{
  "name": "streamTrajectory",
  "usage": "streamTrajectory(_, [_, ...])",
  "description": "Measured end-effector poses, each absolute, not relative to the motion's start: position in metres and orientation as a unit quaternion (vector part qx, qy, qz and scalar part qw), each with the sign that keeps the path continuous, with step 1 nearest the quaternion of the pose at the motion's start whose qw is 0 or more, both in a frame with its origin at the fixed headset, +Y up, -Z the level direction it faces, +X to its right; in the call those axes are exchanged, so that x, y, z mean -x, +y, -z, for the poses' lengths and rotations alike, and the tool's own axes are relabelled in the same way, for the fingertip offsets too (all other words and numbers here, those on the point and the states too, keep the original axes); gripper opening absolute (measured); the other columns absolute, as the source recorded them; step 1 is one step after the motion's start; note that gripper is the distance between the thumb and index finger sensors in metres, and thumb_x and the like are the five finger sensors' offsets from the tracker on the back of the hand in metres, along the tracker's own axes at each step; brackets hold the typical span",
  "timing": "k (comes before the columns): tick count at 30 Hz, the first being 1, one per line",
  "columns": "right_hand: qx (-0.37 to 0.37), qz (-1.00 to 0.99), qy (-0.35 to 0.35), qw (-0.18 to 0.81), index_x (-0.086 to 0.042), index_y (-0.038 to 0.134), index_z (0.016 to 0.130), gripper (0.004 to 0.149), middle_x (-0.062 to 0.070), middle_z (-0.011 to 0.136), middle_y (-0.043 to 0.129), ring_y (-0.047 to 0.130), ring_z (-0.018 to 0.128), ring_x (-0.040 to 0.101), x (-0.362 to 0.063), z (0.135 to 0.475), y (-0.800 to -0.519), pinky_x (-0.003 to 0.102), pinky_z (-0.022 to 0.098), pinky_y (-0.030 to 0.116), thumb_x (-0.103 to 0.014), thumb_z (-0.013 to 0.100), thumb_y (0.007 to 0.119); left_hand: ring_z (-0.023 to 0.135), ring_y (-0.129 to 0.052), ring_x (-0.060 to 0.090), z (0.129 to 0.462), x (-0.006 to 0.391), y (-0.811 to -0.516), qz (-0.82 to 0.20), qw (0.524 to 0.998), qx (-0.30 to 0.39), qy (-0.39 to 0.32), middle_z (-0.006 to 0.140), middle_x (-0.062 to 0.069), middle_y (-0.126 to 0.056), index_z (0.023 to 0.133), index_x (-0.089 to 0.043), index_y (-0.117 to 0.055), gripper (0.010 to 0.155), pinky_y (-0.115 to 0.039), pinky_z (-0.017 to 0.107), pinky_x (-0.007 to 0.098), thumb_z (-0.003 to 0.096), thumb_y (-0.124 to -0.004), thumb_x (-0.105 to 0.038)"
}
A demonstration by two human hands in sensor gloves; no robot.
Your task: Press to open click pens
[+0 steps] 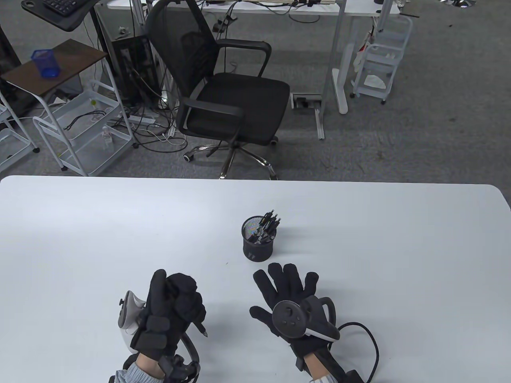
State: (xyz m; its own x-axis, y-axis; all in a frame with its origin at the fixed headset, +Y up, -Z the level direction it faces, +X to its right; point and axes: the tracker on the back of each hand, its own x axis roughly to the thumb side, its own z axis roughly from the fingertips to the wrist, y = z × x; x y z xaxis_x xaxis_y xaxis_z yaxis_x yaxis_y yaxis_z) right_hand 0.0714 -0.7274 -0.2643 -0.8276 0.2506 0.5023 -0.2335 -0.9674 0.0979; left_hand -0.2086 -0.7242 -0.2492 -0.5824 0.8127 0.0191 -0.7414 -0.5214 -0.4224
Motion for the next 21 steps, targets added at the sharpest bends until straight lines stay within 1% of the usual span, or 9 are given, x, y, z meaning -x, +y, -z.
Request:
streamTrajectory(3, [-0.266, -0.956, 0.016, 0.127, -0.016, 0.024, 0.124, 0.075, 0.03, 0.127, 0.016, 0.019, 0.11, 0.064, -0.0711, 0.264, -0.7272, 0.085, 0.061, 0.006, -0.053, 0.065, 0.054, 0.043, -0.088, 0.008, 0.2493, 0.2102, -0.7233, -0.863, 0.458, 0.072, -0.201, 0.055, -0.013, -0.085, 0.092, -0.019, -0.071, 0.065, -0.087, 0.043, 0.031, 0.0687, -0.028, -0.062])
streamTrajectory(11, [-0.264, -0.956, 0.021, 0.125, -0.016, 0.024, 0.123, 0.075, 0.03, 0.127, 0.016, 0.019, 0.11, 0.064, -0.0707, 0.2645, -0.7289, 0.085, 0.061, 0.006, -0.053, 0.065, 0.054, 0.041, -0.088, 0.007, 0.2489, 0.211, -0.7241, -0.863, 0.46, 0.073, -0.195, 0.053, -0.014, -0.085, 0.091, -0.018, -0.071, 0.062, -0.088, 0.041, 0.03, 0.0675, -0.031, -0.058])
streamTrajectory(21, [-0.264, -0.956, 0.017, 0.127, -0.016, 0.025, 0.123, 0.075, 0.03, 0.127, 0.016, 0.019, 0.11, 0.064, -0.071, 0.2641, -0.7271, 0.085, 0.061, 0.006, -0.053, 0.065, 0.054, 0.041, -0.088, 0.007, 0.2486, 0.2098, -0.7241, -0.865, 0.456, 0.077, -0.193, 0.052, -0.014, -0.086, 0.09, -0.018, -0.072, 0.062, -0.088, 0.04, 0.03, 0.0675, -0.031, -0.059])
